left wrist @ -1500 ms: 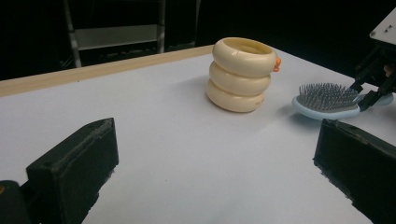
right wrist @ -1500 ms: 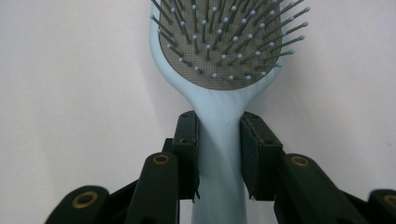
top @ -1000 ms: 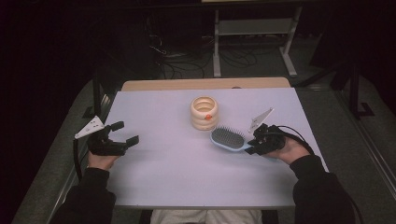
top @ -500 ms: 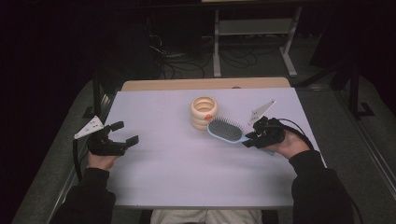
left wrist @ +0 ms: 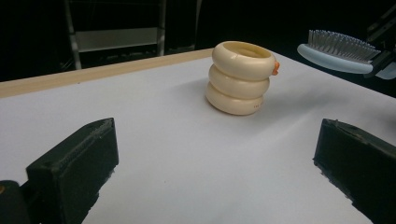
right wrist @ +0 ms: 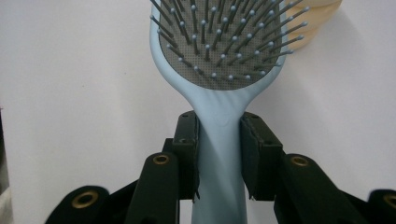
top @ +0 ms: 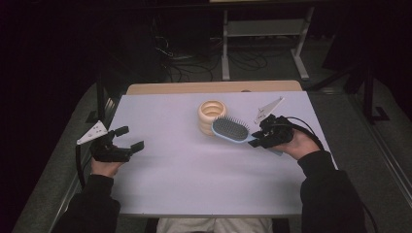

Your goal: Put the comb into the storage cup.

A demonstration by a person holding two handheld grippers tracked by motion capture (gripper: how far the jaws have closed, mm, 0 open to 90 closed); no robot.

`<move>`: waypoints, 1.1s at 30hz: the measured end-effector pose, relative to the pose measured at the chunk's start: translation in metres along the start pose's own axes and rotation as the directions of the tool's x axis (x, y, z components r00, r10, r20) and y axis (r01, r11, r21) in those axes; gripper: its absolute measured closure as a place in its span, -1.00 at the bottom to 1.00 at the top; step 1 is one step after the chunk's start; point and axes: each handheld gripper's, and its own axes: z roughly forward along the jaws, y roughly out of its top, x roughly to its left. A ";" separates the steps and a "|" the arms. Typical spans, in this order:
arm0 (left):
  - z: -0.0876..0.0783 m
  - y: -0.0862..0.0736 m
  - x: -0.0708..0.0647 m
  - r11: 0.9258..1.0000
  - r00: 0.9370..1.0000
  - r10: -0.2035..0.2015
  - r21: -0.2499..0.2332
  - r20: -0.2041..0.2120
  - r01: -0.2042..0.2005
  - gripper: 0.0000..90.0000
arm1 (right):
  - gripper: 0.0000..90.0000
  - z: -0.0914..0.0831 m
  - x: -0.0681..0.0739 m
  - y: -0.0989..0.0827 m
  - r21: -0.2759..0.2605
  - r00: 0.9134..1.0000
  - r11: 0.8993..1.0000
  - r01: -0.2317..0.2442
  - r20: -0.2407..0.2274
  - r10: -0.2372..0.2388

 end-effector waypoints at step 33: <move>0.006 0.002 0.000 1.000 1.000 -0.001 0.009 0.013 0.000 -1.00 | 0.52 -0.011 0.001 0.039 -0.053 0.998 0.998 0.044 0.051 -0.041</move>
